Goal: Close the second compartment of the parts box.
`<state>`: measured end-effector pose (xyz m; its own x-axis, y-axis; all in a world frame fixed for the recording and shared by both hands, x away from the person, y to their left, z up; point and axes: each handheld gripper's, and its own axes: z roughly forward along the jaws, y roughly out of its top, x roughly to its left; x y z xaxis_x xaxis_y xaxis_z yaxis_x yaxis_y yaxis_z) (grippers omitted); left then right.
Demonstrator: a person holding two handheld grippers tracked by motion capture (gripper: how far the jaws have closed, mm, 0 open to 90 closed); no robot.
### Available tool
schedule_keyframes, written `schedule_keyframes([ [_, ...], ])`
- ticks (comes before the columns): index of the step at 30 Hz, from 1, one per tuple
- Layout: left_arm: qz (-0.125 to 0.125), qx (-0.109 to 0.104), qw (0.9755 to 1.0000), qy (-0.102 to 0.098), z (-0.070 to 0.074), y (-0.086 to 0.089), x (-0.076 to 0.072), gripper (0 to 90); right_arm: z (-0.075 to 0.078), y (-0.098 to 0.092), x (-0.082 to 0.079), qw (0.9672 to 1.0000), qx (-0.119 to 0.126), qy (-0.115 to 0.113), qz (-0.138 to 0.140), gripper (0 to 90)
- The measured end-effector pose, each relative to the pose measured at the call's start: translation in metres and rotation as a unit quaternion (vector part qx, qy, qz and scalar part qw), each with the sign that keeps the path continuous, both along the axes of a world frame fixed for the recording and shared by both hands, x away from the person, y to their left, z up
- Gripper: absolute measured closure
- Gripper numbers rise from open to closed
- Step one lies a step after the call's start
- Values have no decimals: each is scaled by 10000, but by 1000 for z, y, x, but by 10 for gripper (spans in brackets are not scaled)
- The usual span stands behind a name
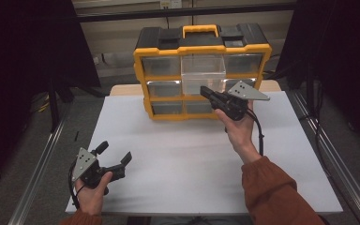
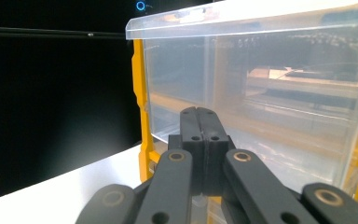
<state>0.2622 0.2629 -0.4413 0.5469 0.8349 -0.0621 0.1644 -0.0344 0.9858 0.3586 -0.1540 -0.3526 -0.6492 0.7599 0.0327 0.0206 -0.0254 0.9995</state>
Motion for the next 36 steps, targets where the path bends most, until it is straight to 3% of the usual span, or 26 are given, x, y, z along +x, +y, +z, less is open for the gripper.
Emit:
schedule_keyframes([
  [1,0,0,10000,0,0,0,0,37,0,0,0,10000,-2,8,-17,900],
  [2,17,-131,9999,2,0,-1,0,37,1,-1,0,10000,-15,22,-18,900],
  [7,12,-15,10000,-2,0,-1,0,37,1,-1,1,10000,19,22,-49,900],
  [9,77,-293,9995,-17,-1,-5,0,37,1,0,2,10000,33,20,-26,900],
  [13,84,-309,9995,-13,-1,-5,0,37,1,1,3,10000,24,-11,-32,900],
  [18,68,-270,9996,-14,-1,-4,0,37,1,2,3,10000,18,-14,-30,900],
  [19,17,-88,10000,-4,0,-2,0,37,1,2,4,10000,13,-34,-43,900],
  [23,-3,22,10000,-1,0,0,0,37,2,3,5,10000,16,-11,-34,900],
  [31,21,-85,10000,-2,0,-1,0,37,3,2,7,9999,31,-31,-96,900],
  [32,53,-194,9998,-6,0,-3,0,37,3,2,7,10000,16,-20,-91,900],
  [33,10,-29,10000,0,0,-1,0,38,3,2,7,10000,18,-8,-95,900],
  [36,20,-78,10000,22,0,-1,0,37,0,4,8,10000,-27,-2,-66,900],
])
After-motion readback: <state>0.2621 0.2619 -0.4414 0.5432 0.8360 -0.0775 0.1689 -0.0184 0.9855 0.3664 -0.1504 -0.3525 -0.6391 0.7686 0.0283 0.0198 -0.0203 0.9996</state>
